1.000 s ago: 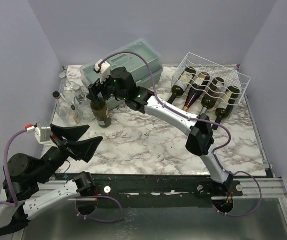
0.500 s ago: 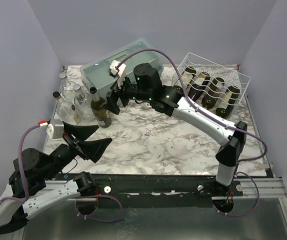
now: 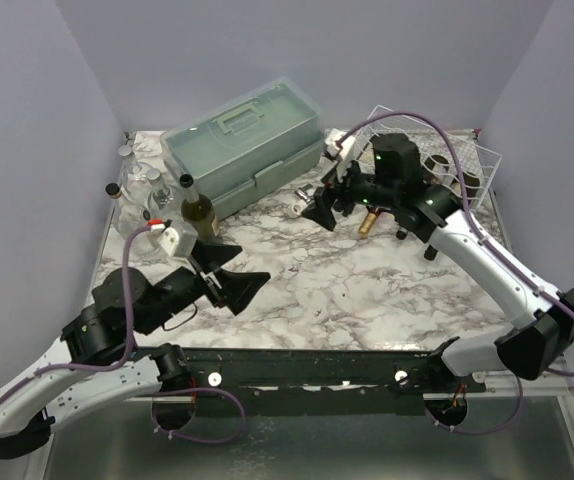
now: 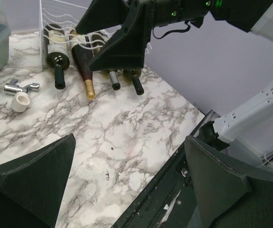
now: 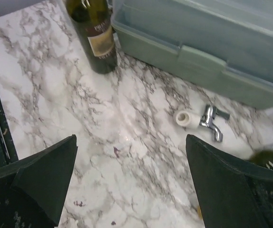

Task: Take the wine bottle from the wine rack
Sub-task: Pick up the wine bottle from the wine rack.

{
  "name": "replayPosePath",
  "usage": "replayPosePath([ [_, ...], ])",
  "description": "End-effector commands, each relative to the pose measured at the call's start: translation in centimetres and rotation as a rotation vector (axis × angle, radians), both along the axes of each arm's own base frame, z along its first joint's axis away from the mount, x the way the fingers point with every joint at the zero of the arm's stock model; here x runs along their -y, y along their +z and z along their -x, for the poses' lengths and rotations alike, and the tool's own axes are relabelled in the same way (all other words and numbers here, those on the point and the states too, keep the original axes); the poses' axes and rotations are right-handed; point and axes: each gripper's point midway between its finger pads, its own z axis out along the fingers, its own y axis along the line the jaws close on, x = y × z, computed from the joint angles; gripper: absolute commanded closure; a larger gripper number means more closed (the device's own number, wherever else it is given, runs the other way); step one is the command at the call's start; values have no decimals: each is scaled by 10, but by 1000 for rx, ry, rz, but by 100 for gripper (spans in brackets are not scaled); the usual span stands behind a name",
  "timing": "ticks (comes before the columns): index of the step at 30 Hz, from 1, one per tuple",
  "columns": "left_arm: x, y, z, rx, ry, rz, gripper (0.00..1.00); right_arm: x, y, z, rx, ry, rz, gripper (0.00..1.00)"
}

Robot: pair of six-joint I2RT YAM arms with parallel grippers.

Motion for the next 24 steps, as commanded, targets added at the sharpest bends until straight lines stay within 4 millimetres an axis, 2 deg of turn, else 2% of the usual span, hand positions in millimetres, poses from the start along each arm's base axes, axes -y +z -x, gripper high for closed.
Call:
replayPosePath([
  [1,32,2,-7,13,-61,-37,1,47,-16,10,-27,-38,2,1],
  [9,76,-8,-32,-32,-117,-117,1,139,-36,1,-111,-244,-147,0],
  [12,90,-16,-44,-60,-134,-145,1,166,-42,-1,-108,-329,-173,0],
  [19,115,-35,-66,-128,-187,-198,1,203,-67,-6,-170,-478,-216,1],
  [24,125,-42,-74,-130,-236,-232,1,236,-80,-19,-219,-665,-239,1],
])
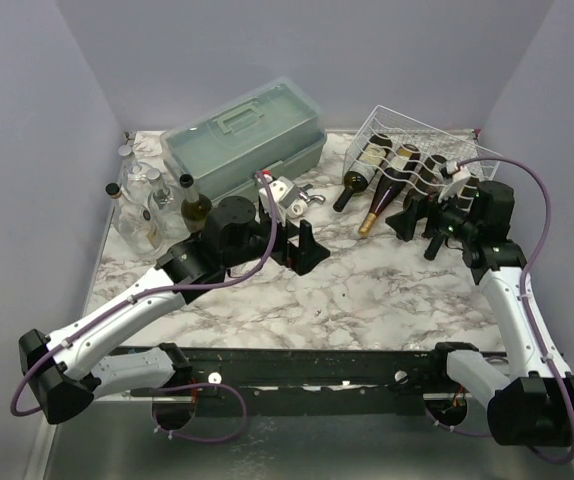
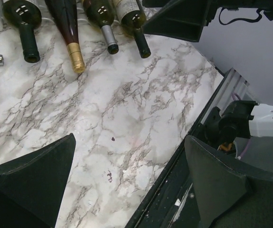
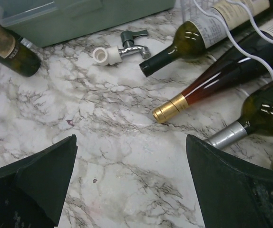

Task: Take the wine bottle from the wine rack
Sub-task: Pick up the wine bottle from the wine rack.

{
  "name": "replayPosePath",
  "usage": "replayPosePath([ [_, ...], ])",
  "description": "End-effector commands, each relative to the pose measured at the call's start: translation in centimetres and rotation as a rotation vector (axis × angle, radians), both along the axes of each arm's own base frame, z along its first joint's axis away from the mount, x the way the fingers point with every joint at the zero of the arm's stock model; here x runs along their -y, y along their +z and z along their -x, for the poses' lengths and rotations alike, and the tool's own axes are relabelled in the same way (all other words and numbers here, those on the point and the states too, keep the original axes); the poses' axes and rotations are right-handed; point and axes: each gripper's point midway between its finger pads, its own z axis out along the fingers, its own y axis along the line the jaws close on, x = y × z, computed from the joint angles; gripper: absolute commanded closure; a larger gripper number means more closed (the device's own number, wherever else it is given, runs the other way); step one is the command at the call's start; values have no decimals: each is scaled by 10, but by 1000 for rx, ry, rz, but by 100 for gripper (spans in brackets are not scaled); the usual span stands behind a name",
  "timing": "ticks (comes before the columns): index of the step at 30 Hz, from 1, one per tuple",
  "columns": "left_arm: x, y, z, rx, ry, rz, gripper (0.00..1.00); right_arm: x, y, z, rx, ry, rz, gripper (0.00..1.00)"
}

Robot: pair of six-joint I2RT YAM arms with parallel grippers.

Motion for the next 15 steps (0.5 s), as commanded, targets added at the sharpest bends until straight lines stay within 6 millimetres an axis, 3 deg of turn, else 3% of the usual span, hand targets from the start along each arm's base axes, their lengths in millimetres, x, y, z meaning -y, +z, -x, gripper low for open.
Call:
replayPosePath([
  [1,13,14,0,39,-99,18,1,26,-5,-12,-36,-166,-30,0],
  [7,16,-4,-8,50,-140,-42,1,81,-36,-15,-152,-553,11,0],
  [15,21,-25,-19,46,-190,-110,1,104,-81,-12,-320,-739,12,0],
])
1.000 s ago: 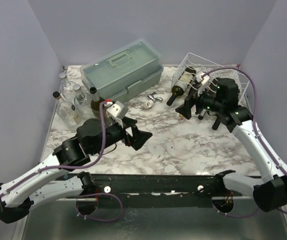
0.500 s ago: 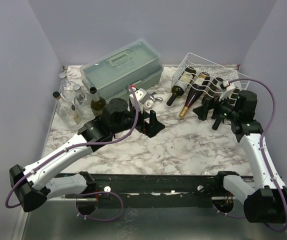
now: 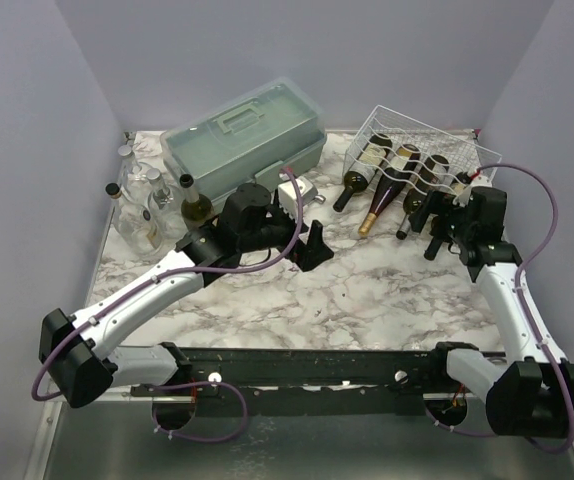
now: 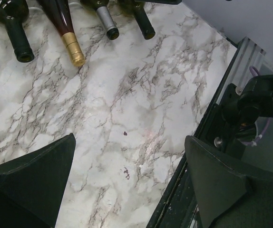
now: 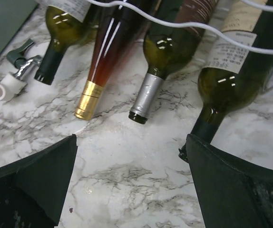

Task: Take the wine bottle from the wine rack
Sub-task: Pick up the wine bottle from the wine rack.

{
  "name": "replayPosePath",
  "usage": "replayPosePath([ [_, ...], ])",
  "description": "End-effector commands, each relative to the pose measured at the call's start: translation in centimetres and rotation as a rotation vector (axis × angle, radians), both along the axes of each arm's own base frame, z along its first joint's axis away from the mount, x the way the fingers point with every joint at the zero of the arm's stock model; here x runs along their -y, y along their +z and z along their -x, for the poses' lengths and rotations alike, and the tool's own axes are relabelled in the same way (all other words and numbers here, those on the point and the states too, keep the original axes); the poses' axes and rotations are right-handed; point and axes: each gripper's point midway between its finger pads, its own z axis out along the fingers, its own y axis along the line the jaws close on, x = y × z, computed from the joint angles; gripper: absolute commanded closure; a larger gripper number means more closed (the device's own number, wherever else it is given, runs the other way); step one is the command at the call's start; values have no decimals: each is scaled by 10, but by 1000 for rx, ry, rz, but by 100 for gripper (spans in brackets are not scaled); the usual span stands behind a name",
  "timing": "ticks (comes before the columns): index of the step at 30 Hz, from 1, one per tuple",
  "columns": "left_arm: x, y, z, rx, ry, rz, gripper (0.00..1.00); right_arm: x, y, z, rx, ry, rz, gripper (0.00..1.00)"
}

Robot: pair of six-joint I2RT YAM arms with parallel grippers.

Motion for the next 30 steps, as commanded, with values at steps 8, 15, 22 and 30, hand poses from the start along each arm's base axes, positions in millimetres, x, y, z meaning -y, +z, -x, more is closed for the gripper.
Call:
replayPosePath([
  [8,-6,-8,4,56,-81,-56,1,49,-69,12,-123,-278,-14,1],
  [15,-11,-3,7,80,-78,-52,1,54,-99,4,-190,-309,-40,15],
  [22,-14,-8,2,93,-52,-76,1,57,-117,-7,-206,-328,-55,23],
  [30,-13,-14,0,79,-51,-91,1,64,-129,-21,-185,-381,-67,34],
])
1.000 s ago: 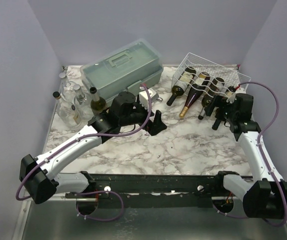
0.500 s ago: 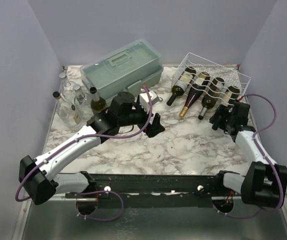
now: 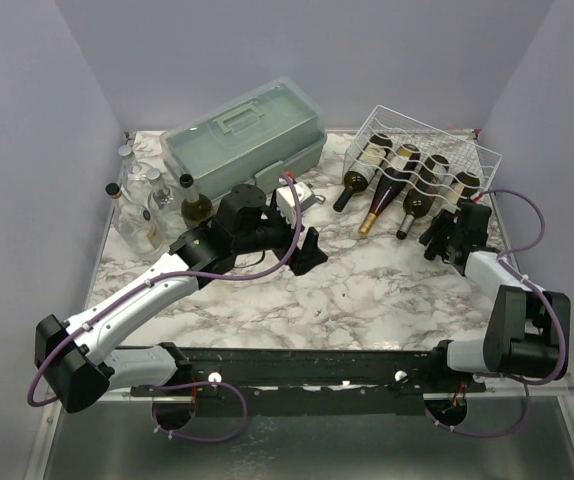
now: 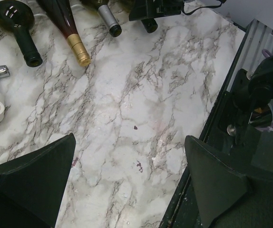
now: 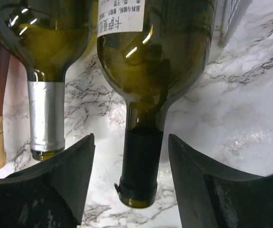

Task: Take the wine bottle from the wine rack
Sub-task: Pick up the wine bottle from the wine rack.

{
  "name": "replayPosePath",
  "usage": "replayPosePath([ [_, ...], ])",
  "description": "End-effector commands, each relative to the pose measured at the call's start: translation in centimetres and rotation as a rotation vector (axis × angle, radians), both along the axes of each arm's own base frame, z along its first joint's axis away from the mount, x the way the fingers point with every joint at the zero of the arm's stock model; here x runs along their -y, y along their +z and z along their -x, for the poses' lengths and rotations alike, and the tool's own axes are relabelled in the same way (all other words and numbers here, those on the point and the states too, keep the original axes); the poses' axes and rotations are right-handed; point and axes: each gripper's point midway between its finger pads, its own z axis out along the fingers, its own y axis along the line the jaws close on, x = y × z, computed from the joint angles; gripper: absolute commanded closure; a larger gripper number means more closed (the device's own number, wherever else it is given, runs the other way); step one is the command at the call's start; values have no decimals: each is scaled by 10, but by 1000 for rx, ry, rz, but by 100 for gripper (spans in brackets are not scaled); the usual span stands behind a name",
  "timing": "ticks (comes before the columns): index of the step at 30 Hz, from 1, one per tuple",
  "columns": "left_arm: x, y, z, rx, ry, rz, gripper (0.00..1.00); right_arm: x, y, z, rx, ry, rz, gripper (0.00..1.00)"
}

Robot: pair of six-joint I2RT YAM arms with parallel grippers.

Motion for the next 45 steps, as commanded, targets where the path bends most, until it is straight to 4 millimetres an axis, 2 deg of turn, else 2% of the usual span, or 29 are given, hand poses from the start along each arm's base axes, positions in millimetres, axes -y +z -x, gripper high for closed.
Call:
replayPosePath([
  [1,-4,-12,-3,-7,13,-38,1,10,-6,-12,29,-58,7,36],
  [7,-4,-13,-4,-5,17,-43,1,12,-17,-15,18,-70,8,40],
  [16,-3,-12,-2,-8,10,-38,1,19,-19,-26,21,-101,24,45],
  [26,-5,-10,-3,-2,13,-37,1,10,-32,-23,-46,-53,-6,48],
  [34,-5,-9,-3,-2,14,-36,1,0,-30,-21,-35,-15,-48,57],
  [38,-5,-9,-2,-2,13,-36,1,-2,-28,-20,-30,-9,-53,66],
  [41,-5,-10,-3,0,16,-39,1,-2,-25,-19,-11,-2,-48,79],
  [45,-6,-10,-4,4,19,-42,1,-2,-7,-21,40,-4,-40,91],
])
